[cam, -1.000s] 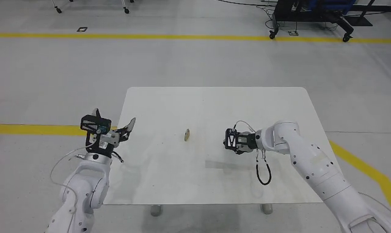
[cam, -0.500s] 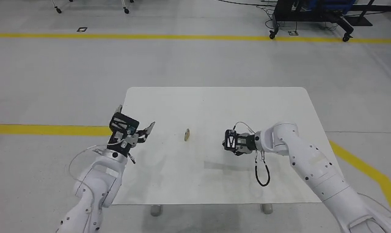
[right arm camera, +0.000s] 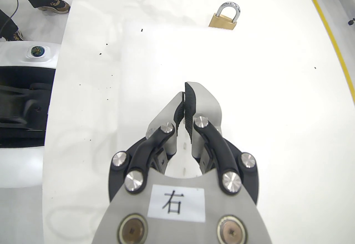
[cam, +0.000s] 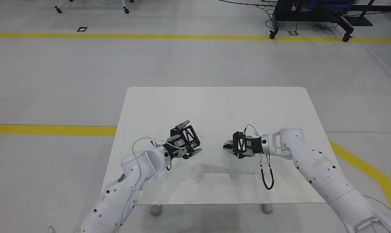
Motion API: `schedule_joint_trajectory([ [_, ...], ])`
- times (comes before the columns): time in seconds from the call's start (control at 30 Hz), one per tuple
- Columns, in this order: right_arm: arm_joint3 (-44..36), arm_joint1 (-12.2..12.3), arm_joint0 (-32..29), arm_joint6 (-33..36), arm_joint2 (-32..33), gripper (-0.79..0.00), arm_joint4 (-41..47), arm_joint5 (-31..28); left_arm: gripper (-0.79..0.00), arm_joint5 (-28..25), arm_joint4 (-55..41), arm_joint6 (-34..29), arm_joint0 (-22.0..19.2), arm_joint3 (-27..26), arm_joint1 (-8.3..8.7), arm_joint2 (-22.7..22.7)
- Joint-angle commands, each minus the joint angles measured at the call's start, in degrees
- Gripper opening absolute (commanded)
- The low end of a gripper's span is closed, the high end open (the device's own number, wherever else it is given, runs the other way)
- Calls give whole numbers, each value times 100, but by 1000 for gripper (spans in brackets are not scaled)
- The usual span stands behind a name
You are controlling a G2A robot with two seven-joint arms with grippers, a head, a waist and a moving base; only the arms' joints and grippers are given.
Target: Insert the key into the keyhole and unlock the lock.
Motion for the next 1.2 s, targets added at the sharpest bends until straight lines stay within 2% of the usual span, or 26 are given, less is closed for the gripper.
schedule_joint_trajectory([
  [0.0,41,25,14,-125,-38,-785,-65,0,0,24,79,-44,-139,124,-41,203],
  [0.17,107,74,35,-399,-108,-785,-177,0,0,-7,-355,2,-499,569,-204,693],
  [0.43,232,122,-38,-803,-58,-785,-299,51,0,699,486,-574,-1090,1333,-507,1638],
  [0.63,190,230,-305,-1563,211,-785,-412,147,0,898,495,-655,-1324,1760,-692,1951],
  [0.83,324,379,-713,-2783,707,-785,-277,375,0,1078,319,-621,-1459,2079,-819,2005],
  [0.93,384,453,-996,-3749,1019,-785,-65,442,0,1163,102,-501,-1487,2140,-850,1902],
  [1.0,431,514,-1215,-4500,1233,-785,-66,501,0,1191,-60,-371,-1472,2074,-849,1785],
  [1.17,-172,682,-1832,-5166,1418,-785,57,1160,0,997,-670,139,-1247,1457,-759,1287],
])
